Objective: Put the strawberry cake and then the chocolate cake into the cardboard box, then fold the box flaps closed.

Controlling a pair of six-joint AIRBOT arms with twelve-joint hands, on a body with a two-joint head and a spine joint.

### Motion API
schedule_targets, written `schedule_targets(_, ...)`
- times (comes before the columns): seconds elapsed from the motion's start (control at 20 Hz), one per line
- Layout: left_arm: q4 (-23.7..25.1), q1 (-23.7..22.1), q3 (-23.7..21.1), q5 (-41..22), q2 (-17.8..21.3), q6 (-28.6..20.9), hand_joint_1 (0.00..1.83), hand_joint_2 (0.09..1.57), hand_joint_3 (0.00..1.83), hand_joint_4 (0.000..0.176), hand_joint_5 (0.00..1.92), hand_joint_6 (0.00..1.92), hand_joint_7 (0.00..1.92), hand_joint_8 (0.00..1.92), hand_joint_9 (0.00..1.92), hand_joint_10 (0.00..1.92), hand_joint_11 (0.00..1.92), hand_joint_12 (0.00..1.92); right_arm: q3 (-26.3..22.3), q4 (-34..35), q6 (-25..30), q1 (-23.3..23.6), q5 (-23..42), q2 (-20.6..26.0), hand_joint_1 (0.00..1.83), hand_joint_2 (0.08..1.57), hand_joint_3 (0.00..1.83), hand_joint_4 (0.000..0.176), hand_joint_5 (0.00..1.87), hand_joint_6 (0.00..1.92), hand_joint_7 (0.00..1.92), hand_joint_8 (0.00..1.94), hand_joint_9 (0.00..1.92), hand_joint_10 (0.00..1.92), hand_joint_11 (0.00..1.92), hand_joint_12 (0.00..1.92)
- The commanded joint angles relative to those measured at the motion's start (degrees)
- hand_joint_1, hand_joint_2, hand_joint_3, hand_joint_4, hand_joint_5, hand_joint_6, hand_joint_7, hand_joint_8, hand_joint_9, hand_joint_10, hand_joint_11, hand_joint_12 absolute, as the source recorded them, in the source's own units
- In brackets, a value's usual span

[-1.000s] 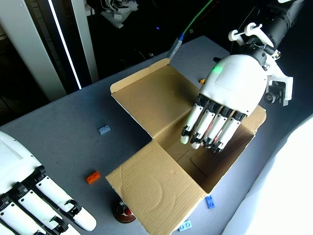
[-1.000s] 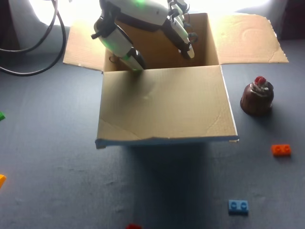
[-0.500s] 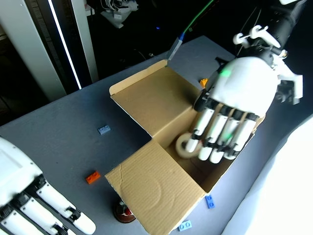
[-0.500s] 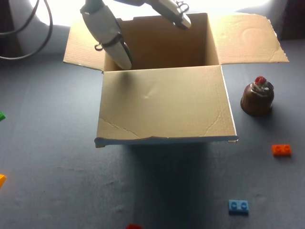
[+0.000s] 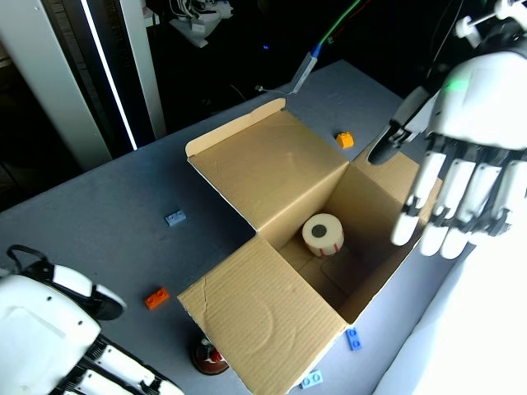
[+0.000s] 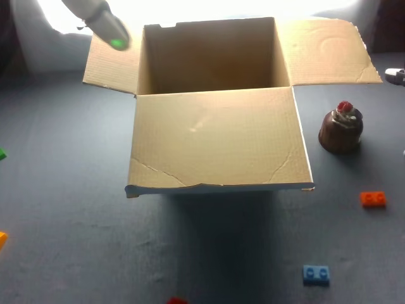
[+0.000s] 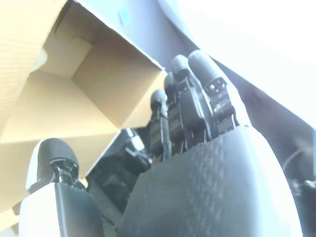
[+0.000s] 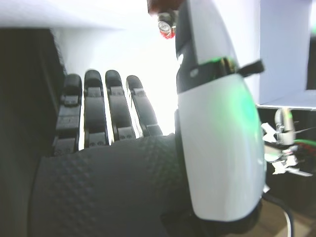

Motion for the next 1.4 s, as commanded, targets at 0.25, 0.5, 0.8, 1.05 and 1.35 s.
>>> schedule_targets(0.25,-0.86,-1.41,2.79,-2.48,4.69,-1.82,0.43,1.01,0.01,0.017,0.32,0.0,0.44,0.01,0.52,0.05,0.0,1.41,4.78,-0.6,5.42,0.5,4.85,-4.7,0.96,1.01,0.0,0.006,0.03,0.0,0.1,0.0,0.13,0.0,0.0,0.29)
schedule_targets(0.5,0.54,-0.95,2.8,-2.97,9.41,-3.15,0.54,0.99,0.0,0.025,0.25,0.0,0.34,0.0,0.44,0.01,0.0,1.33,9.81,-0.59,6.02,0.18,7.08,-10.71,1.12,1.0,0.0,0.0,0.06,0.0,0.12,0.0,0.15,0.0,0.0,0.36)
schedule_targets(0.8,0.97,2.35,0.87,-3.05,14.72,-4.09,0.59,0.98,0.0,0.036,0.22,0.0,0.3,0.0,0.41,0.0,0.0,1.31,14.03,-0.58,5.86,-0.24,7.6,-16.09,1.17,1.01,0.0,0.0,0.04,0.0,0.1,0.0,0.13,0.0,0.0,0.28)
schedule_targets(1.05,-1.62,8.85,-7.73,-1.03,20.49,-3.92,0.59,0.99,0.0,0.033,0.22,0.01,0.28,0.0,0.4,0.0,0.0,1.31,16.04,-0.58,5.34,-0.19,8.49,-18.91,1.13,1.02,0.0,0.001,0.04,0.0,0.09,0.0,0.12,0.0,0.0,0.26)
schedule_targets(1.35,-13.93,17.53,-11.84,1.71,22.93,-0.7,0.58,1.0,0.01,0.026,0.21,0.0,0.28,0.0,0.4,0.0,0.0,1.33,17.1,-0.58,5.13,-0.17,9.31,-20.08,1.13,1.03,0.0,0.001,0.03,0.0,0.1,0.0,0.14,0.0,0.0,0.31)
